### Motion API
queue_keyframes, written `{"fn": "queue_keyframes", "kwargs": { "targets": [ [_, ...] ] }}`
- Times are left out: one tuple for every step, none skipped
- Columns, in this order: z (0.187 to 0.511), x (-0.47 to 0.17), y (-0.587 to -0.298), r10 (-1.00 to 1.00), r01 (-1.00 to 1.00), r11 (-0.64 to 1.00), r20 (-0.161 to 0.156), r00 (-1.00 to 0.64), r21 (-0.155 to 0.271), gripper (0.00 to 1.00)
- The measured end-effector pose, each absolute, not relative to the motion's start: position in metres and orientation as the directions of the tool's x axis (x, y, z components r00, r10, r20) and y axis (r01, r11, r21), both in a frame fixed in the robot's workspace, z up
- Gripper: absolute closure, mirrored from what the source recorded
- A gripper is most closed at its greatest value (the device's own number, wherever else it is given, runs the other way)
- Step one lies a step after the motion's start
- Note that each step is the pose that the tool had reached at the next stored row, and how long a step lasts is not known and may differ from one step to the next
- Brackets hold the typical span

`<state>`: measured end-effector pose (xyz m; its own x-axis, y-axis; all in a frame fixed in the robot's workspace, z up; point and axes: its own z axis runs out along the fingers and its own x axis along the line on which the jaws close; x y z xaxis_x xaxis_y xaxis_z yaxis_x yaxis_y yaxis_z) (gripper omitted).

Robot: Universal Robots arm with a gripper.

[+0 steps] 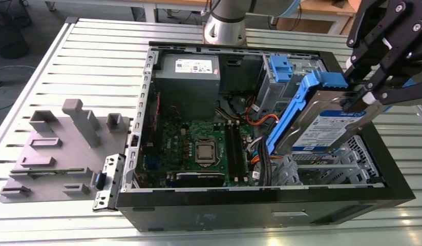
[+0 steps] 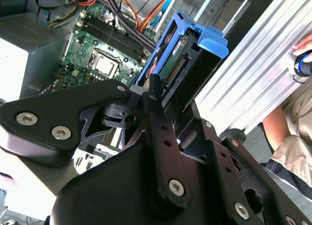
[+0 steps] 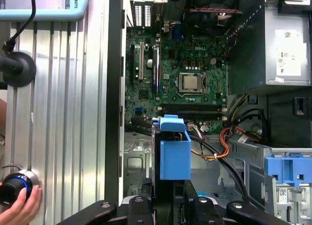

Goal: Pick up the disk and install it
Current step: 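Insert the disk into the insertion slot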

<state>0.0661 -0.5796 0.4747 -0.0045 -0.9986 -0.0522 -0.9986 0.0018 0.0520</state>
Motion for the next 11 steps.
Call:
{"fn": "queue_keyframes", "kwargs": {
  "targets": [
    [0.475,0.069,-0.58,-0.999,-0.999,0.002,-0.052,-0.005,0.053,0.65],
    [0.475,0.072,-0.58,-0.999,-0.999,0.002,-0.052,-0.005,0.054,0.65],
    [0.474,0.075,-0.58,-0.999,-0.998,0.002,-0.052,-0.005,0.055,0.65],
    [0.474,0.077,-0.58,-0.999,-0.998,0.002,-0.052,-0.005,0.056,0.65],
    [0.474,0.079,-0.58,-0.999,-0.998,0.002,-0.052,-0.005,0.056,0.65],
    [0.474,0.081,-0.58,-0.999,-0.998,0.002,-0.052,-0.005,0.057,0.65],
    [0.474,0.083,-0.58,-0.999,-0.998,0.002,-0.052,-0.005,0.057,0.65],
    [0.474,0.085,-0.58,-0.999,-0.998,0.002,-0.052,-0.005,0.057,0.65],
    [0.474,0.086,-0.579,-0.999,-0.998,0.002,-0.052,-0.005,0.057,0.65],
    [0.474,0.086,-0.579,-0.999,-0.998,0.002,-0.052,-0.005,0.057,0.65],
    [0.474,0.086,-0.58,-0.999,-0.998,0.002,-0.052,-0.005,0.057,0.65]
  ]
}}
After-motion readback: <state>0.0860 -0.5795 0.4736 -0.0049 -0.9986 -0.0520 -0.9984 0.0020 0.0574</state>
